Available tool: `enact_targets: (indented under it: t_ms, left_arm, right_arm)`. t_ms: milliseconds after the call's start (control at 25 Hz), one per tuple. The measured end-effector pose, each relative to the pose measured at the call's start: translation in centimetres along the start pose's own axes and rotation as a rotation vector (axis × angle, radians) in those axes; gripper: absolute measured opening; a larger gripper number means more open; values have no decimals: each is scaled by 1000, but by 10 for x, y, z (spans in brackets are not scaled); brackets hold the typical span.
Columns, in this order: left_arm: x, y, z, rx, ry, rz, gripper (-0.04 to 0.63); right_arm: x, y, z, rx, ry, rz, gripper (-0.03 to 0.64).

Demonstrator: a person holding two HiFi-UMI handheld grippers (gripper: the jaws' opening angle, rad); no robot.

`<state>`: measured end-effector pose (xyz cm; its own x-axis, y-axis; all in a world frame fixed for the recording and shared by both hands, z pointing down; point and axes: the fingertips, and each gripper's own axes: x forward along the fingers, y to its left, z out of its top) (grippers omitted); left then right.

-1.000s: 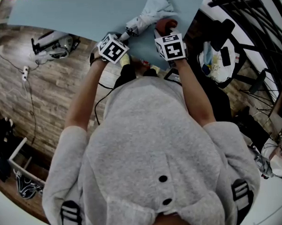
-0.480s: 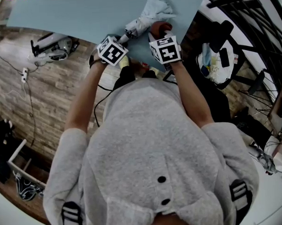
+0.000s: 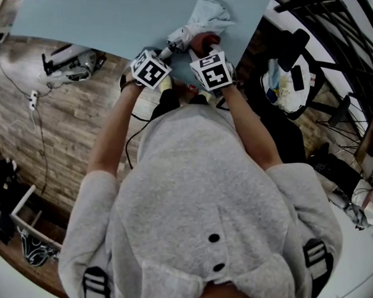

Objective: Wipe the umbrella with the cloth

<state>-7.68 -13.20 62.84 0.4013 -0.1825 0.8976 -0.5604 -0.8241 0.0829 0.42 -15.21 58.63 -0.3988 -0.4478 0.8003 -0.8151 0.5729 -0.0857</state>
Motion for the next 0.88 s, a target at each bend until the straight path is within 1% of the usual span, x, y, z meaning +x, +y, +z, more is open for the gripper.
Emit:
enact_targets:
  t_ms: [200,400,520,680,800,880]
  left_arm:
    - [0,0,1,1,-5,-3,152]
    - [1,0,0,1,-1,-3,152]
    - [1,-2,3,4,-3,1,152]
    - [1,-1,2,2,-1,4,152]
    - [1,-1,1,-1,3,-1,152]
    - [1,0,1,-2,1,1,152]
  right_arm:
    - [-2,7,2,-9,8,26,81]
    - [-5,21,12,-20,3,99,81]
    - [-11,29,24,-3,-11,168,81]
    - [-13,32,44,72,-40,246,81]
    - [-11,25,51,163,-48,294,81]
    - [-9,18,55,241,-62,324,81]
